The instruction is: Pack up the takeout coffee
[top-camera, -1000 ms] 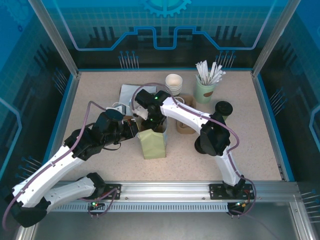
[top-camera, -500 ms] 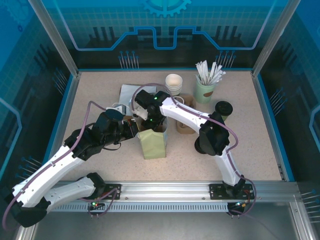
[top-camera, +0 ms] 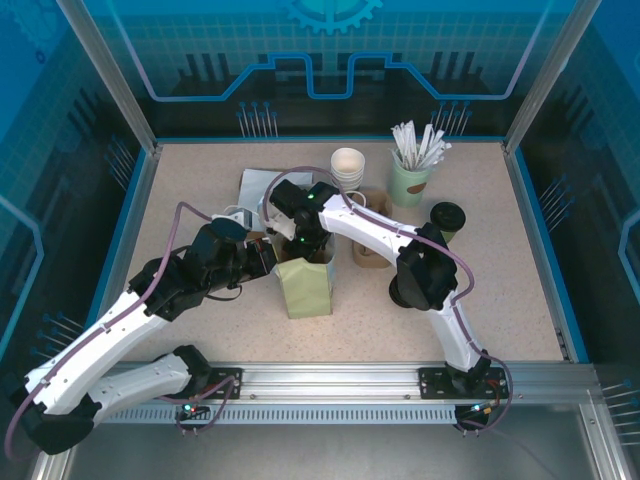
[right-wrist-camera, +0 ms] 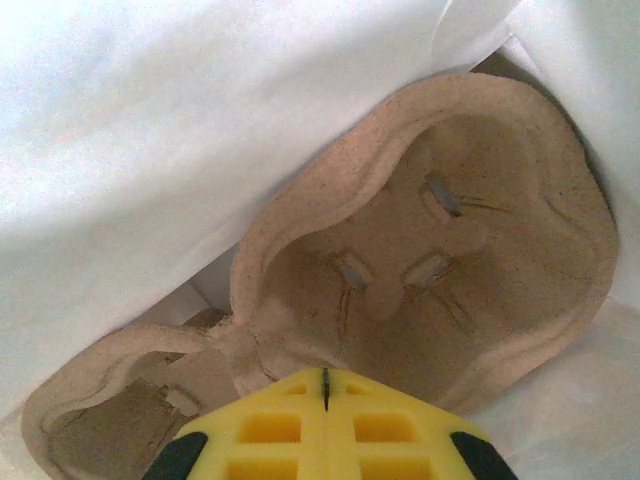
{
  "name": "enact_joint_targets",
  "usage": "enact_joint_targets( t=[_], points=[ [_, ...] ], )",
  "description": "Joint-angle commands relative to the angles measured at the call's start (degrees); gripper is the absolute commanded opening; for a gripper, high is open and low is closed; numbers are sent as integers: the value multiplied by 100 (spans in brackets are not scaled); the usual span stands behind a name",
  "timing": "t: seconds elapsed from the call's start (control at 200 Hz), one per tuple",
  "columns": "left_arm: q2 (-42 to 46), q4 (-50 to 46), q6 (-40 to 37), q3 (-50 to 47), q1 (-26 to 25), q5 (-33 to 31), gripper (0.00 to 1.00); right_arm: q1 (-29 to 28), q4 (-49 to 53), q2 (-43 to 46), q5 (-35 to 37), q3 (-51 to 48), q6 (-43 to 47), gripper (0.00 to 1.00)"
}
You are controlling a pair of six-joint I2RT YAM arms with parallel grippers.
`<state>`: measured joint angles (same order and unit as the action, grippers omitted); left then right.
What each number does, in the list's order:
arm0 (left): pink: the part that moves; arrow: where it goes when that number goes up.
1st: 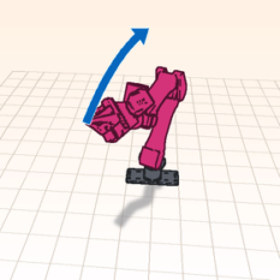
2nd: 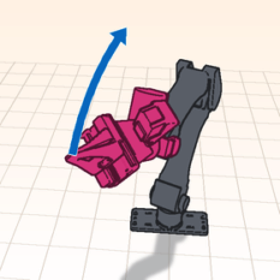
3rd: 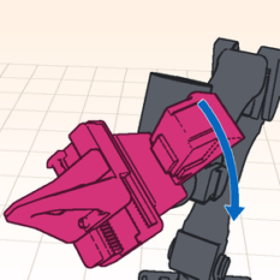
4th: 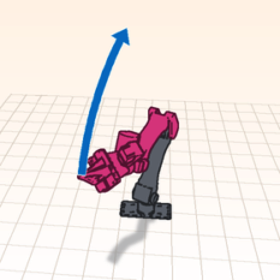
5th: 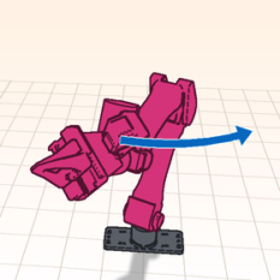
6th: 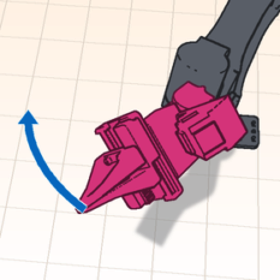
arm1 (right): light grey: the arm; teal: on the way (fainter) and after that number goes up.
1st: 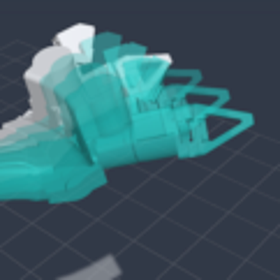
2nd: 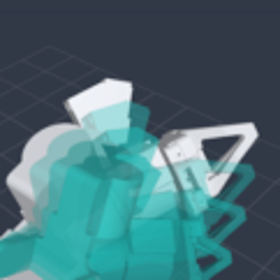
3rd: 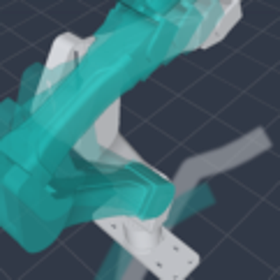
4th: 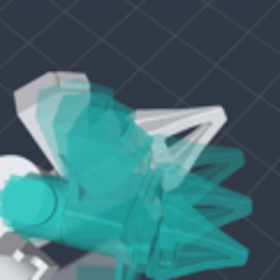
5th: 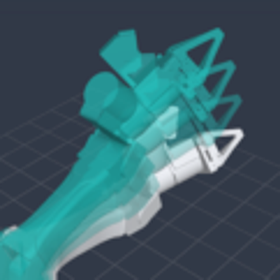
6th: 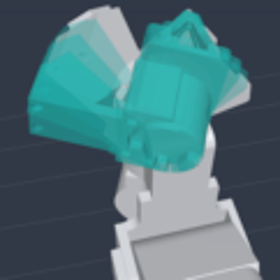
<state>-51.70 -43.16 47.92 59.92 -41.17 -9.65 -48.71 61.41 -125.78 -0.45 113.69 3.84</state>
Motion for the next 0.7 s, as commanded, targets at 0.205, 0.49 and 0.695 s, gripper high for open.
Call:
enact_joint_targets(
  t=[0.205,0.49,0.695],
  points=[
    [-14,-110,-64,64,-57,-28,8,45,-68,-128,-141,92,-51,0],
    [-25,-114,-75,71,-58,-39,8,37,-100,-149,-189,-29,-71,0],
    [-33,-119,-80,88,-58,-37,8,30,-164,-182,-212,-123,-109,0]
  ],
)
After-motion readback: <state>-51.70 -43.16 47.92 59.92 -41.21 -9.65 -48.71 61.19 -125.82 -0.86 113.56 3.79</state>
